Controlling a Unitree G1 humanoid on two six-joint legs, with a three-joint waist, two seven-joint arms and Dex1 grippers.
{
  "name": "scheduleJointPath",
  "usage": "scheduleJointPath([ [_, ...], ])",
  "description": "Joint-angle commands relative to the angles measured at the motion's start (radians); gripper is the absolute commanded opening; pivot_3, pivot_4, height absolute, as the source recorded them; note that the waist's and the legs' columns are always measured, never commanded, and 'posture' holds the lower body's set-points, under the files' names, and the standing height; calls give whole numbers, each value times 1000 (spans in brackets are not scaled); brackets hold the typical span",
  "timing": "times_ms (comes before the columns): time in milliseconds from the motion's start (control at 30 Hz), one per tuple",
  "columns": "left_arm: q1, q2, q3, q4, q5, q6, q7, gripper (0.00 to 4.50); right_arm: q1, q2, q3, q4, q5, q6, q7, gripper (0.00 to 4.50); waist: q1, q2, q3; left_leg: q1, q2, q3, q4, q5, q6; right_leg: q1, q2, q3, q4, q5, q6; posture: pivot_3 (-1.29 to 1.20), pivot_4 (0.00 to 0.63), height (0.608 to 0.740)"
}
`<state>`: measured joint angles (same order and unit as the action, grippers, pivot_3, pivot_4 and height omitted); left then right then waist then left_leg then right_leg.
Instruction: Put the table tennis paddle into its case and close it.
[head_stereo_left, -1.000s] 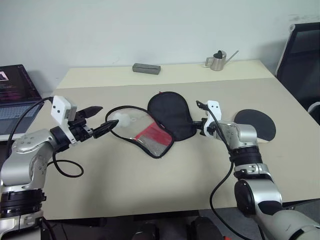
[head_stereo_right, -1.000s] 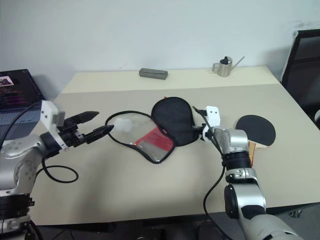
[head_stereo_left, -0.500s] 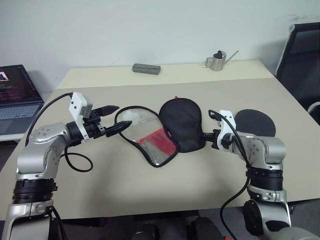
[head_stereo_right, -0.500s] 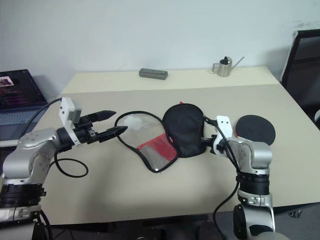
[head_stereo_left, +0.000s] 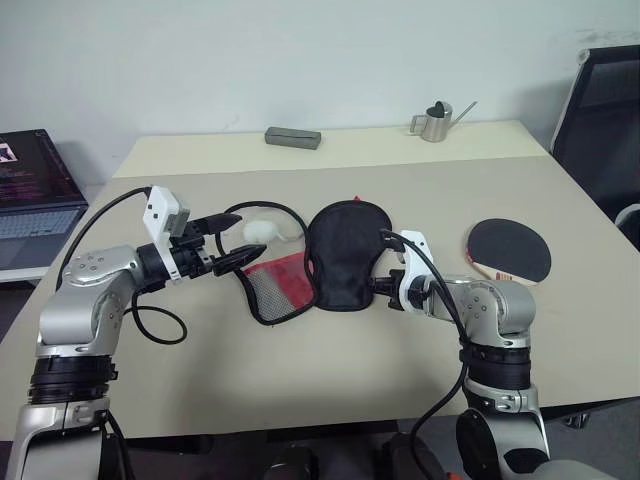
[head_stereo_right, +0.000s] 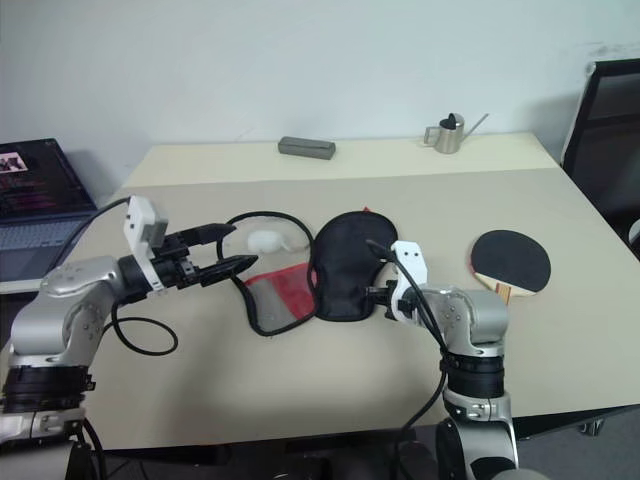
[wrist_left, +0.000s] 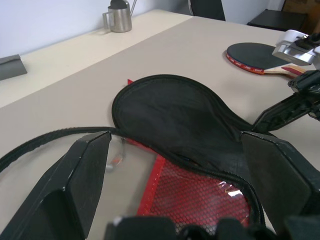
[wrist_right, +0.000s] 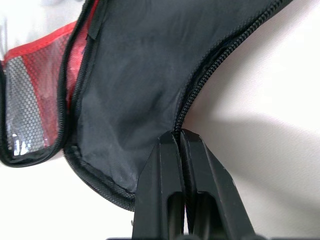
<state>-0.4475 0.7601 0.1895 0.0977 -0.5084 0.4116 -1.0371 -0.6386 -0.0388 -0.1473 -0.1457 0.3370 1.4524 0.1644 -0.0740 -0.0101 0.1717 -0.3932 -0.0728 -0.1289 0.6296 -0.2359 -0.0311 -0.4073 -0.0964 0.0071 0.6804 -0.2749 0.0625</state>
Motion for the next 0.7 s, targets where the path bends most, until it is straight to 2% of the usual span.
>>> scheduleJointPath([
  [33,1,21,40,-39,-11,-5,4,4500,-15,-44,3,7,-4,-50,14,27,0,0,0,0,0,0,0,0,0,0,0,0,0,0,0,0,150,740],
  [333,-16,4,23,-28,-5,-10,10,4500,3,-107,-13,3,-2,-65,9,27,1,0,0,0,0,0,0,0,0,0,0,0,0,0,0,0,150,740],
  [600,-33,-6,13,-17,4,-15,7,4500,3,-2,-71,-52,29,22,-12,27,1,0,0,0,1,0,0,0,0,0,1,0,0,0,0,0,150,740],
  [700,-34,-6,14,-18,7,-16,7,4500,9,17,-87,-71,12,22,-35,687,2,0,0,0,1,0,0,0,0,0,0,0,0,0,0,0,150,740],
])
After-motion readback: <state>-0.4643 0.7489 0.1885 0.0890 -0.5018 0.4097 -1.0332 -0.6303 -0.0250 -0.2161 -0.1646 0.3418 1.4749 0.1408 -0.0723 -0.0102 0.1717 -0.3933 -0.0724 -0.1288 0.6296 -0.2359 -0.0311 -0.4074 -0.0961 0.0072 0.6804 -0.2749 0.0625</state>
